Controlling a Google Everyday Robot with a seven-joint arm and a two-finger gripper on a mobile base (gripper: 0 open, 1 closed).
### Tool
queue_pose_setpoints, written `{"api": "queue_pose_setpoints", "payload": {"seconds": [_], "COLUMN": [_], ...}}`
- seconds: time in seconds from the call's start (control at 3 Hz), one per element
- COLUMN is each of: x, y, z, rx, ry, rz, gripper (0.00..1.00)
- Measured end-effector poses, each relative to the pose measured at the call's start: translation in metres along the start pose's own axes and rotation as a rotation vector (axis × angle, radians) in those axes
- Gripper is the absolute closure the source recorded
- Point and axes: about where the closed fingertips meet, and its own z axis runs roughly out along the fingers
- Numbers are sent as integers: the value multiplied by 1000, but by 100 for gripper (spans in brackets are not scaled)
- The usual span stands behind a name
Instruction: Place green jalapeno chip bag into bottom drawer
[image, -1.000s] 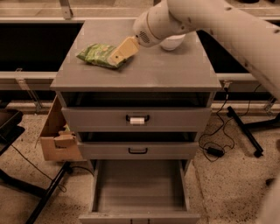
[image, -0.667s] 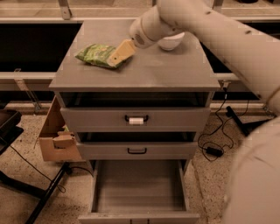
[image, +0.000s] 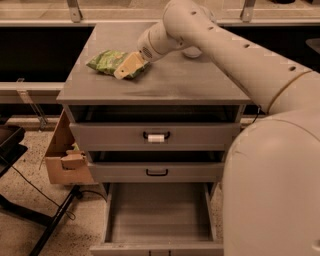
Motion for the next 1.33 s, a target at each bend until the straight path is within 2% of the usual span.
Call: {"api": "queue_pose_setpoints", "payload": {"seconds": [0.33,0.67,1.0,1.33], "x": [-1,1,-1,-4], "y": [1,4,12,11], "z": [34,60,78,77], "rx": [-32,-65,-101,-103], "ry": [-21,-39,-53,-54], "rz": [11,29,36,37], "gripper": [15,38,62,85]}}
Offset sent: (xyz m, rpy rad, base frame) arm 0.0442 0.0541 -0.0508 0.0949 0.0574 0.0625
